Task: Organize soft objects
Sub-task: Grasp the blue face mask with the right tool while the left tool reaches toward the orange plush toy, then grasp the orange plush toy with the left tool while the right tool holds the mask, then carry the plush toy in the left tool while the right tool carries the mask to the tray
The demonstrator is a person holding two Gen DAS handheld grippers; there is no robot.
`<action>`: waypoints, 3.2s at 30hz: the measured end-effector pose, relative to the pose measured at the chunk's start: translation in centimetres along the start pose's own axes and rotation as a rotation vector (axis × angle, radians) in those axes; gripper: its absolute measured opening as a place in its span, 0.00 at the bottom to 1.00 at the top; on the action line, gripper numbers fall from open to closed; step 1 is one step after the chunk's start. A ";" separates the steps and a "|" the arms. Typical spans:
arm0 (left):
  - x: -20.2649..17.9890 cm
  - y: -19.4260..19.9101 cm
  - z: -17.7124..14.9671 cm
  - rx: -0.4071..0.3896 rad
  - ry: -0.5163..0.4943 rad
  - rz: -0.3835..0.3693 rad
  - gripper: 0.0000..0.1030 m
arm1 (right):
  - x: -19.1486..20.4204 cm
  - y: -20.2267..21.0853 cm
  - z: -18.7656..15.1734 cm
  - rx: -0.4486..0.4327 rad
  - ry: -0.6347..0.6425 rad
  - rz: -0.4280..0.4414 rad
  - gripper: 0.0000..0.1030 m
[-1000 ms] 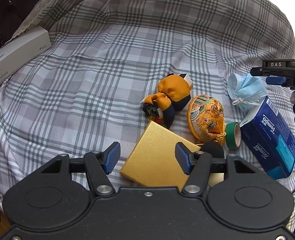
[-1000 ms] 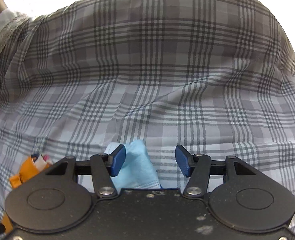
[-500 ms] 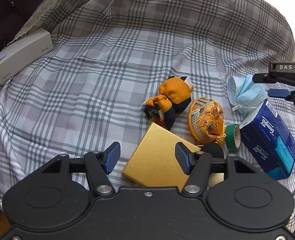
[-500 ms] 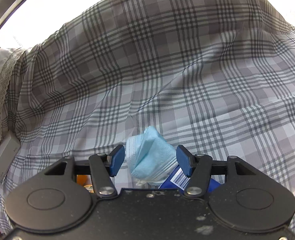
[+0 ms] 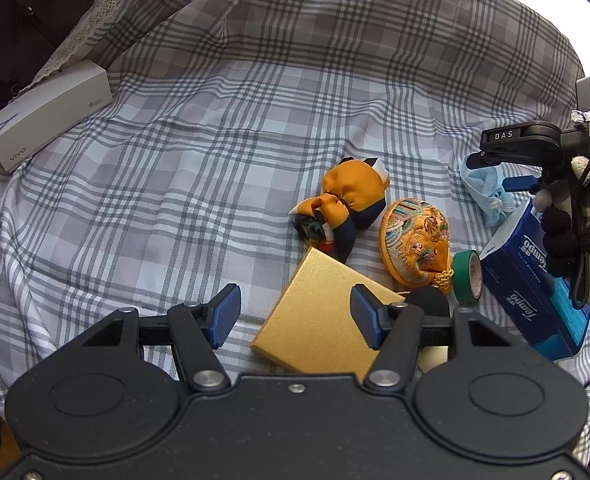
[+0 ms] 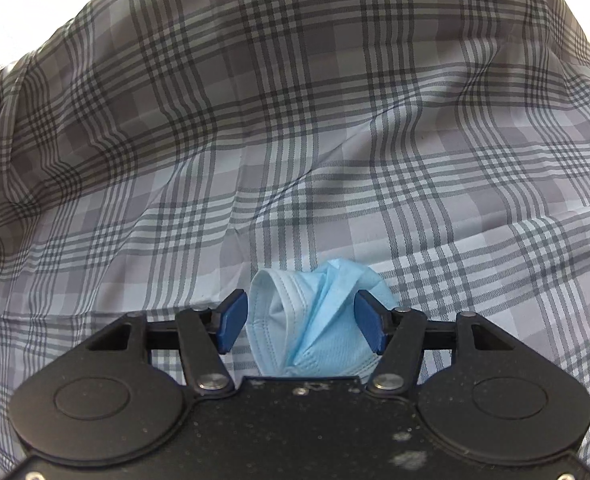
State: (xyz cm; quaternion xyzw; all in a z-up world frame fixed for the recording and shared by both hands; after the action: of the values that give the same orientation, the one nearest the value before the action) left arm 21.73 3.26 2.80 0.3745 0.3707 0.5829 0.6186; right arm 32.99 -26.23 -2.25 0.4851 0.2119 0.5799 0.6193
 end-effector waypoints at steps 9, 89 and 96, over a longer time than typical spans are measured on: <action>-0.4 -0.4 1.6 -0.024 -0.009 0.023 0.55 | -1.6 -0.9 0.2 0.020 0.004 -0.018 0.30; -1.9 5.9 -9.9 -0.076 0.058 -0.053 0.43 | -2.8 7.6 -3.5 -0.488 0.026 0.068 0.11; -1.1 6.1 -10.5 -0.072 0.091 -0.046 0.43 | -2.4 18.5 -9.2 -0.454 0.137 0.175 0.11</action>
State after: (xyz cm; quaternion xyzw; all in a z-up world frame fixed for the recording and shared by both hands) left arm 9.63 2.71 3.60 0.3165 0.3854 0.5980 0.6274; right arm 15.32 -27.84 8.67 0.3099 0.0747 0.6956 0.6439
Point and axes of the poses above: each gripper's, at about its wrist camera, not at the fingertips, and y roughly against the way its jaws point, x to its left, z to its top, the point moved 2 cm from there along -y, roughly the way its jaws point, and after that the axes turned 7 degrees about z, right-handed, at the moved point
